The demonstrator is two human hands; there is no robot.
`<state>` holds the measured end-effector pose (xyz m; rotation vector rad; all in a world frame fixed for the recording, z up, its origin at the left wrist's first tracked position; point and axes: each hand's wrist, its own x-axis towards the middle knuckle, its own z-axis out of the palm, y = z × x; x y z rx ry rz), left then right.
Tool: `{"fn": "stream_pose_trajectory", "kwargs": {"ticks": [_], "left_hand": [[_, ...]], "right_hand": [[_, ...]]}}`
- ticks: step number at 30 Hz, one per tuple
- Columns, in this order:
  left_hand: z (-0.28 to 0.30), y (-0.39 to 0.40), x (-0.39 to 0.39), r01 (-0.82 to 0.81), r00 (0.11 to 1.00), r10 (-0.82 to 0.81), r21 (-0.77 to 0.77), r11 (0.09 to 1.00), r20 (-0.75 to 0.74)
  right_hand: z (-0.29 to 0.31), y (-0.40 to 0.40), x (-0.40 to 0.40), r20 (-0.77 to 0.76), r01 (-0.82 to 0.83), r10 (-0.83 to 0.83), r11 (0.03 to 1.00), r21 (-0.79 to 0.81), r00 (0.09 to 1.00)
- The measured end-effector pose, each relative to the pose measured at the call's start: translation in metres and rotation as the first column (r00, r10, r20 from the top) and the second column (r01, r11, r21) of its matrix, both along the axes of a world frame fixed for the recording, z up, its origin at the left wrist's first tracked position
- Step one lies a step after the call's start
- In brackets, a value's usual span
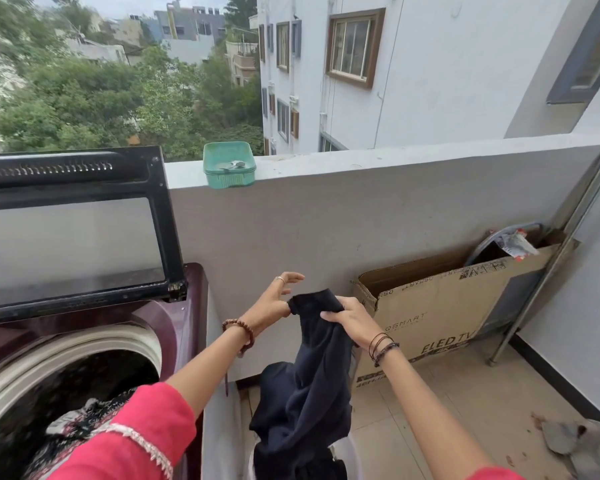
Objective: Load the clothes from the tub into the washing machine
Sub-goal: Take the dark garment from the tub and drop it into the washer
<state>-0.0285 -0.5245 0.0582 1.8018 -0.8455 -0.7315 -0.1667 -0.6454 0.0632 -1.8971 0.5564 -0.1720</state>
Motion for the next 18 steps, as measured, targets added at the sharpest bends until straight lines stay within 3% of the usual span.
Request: {"fn": "stream_pose_trajectory", "kwargs": {"ticks": [2,4,8,10,13,18], "left_hand": [[0.002,-0.002,0.004,0.166,0.983,-0.171,0.072,0.983,0.062],[-0.001,-0.005,0.010,0.292,0.934,-0.331,0.252,0.923,0.131],[-0.018,-0.003,0.017,0.332,0.865,-0.460,0.462,0.823,0.198],[-0.024,-0.001,0.017,0.291,0.879,-0.430,0.482,0.826,0.207],[-0.033,0.003,0.020,0.156,0.946,-0.254,0.406,0.901,0.199],[-0.060,0.002,0.020,0.031,0.998,-0.054,0.409,0.912,0.044]], "right_hand": [[0.004,-0.002,-0.002,-0.008,-0.079,0.079,0.996,0.047,0.997],[0.007,-0.005,-0.001,0.005,-0.117,0.117,0.992,0.051,0.993],[0.012,-0.008,0.000,0.076,-0.018,0.018,1.000,0.001,0.997],[0.017,-0.010,-0.001,0.200,0.096,-0.092,0.995,-0.012,0.975],[0.024,-0.016,-0.003,0.350,0.209,-0.189,0.978,-0.020,0.918],[0.029,-0.027,-0.010,0.400,0.173,-0.173,0.984,0.037,0.900]]}}
